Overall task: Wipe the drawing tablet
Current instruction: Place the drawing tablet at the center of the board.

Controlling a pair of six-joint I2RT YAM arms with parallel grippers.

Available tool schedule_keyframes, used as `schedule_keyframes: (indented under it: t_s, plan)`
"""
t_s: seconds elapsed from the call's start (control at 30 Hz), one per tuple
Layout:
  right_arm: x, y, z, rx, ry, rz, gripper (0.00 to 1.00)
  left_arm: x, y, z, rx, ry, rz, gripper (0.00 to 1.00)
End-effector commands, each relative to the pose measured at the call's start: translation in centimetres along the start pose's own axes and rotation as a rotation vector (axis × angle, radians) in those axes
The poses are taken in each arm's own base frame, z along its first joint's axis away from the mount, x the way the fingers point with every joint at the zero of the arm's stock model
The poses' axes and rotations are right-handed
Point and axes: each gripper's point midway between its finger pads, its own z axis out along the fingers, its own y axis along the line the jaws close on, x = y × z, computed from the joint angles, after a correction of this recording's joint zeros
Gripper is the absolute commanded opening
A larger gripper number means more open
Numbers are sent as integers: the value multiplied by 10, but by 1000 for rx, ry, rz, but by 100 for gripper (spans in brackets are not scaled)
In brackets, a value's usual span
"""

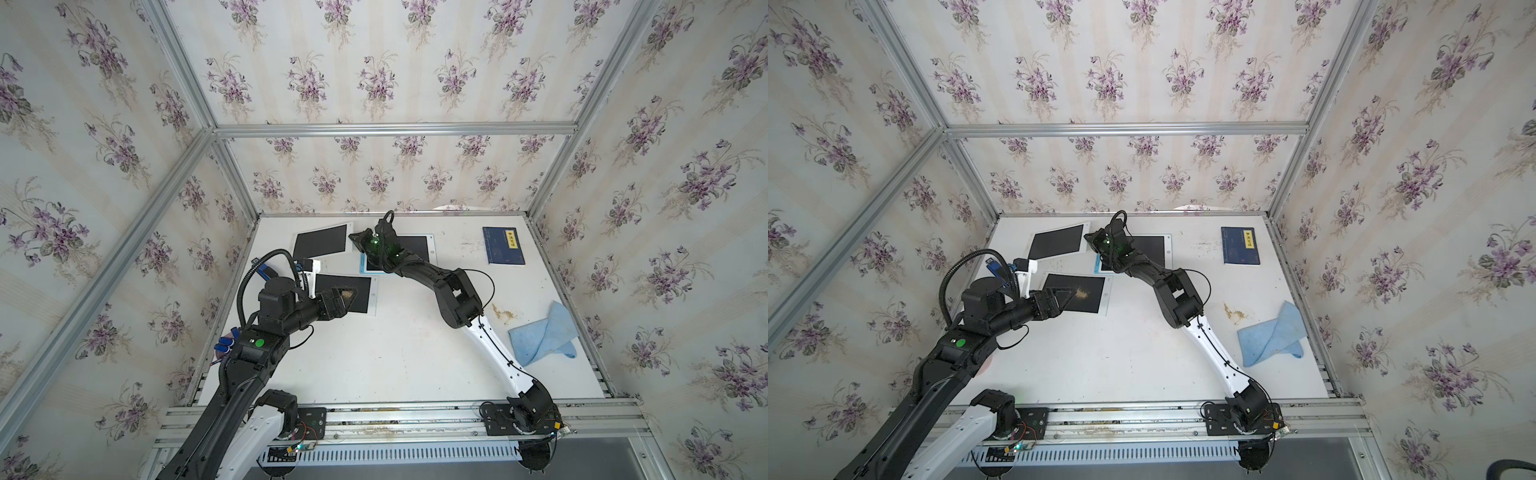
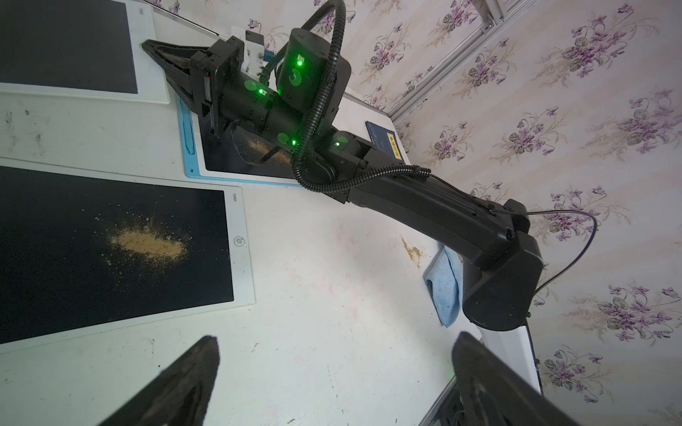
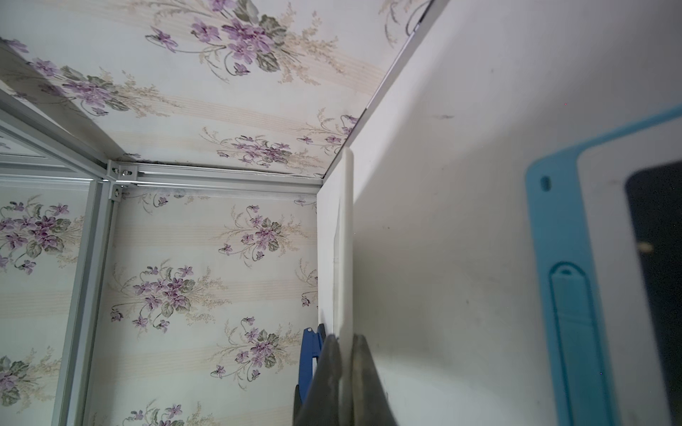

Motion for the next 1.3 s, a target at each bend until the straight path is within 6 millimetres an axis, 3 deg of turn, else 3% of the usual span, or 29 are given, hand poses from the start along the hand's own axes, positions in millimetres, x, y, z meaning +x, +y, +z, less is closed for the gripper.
schedule_keyframes:
  t_s: [0.0,0.27,0.43,0.97,1.07,1.17,1.27]
  plan:
    - [-5,5,1,-39,-32,47,5,0,1,-2,-7,-8,21,100]
    - [0,-3,3,-22,-18,55,29,3,4,-2,-18,-6,24,100]
    - [1,-4,2,-9,-10,44,39,4,5,-3,-21,-4,25,100]
    - [4,-7,-16,203,9,-139,49,6,4,-5,-11,-5,4,100]
    - [3,3,-20,199,13,-164,49,7,4,-5,-12,-5,1,100]
    - [-6,28,-30,193,-4,-229,49,8,6,-2,-15,5,-4,100]
    - [-29,59,-57,207,-33,-310,48,9,6,5,-5,34,-11,100]
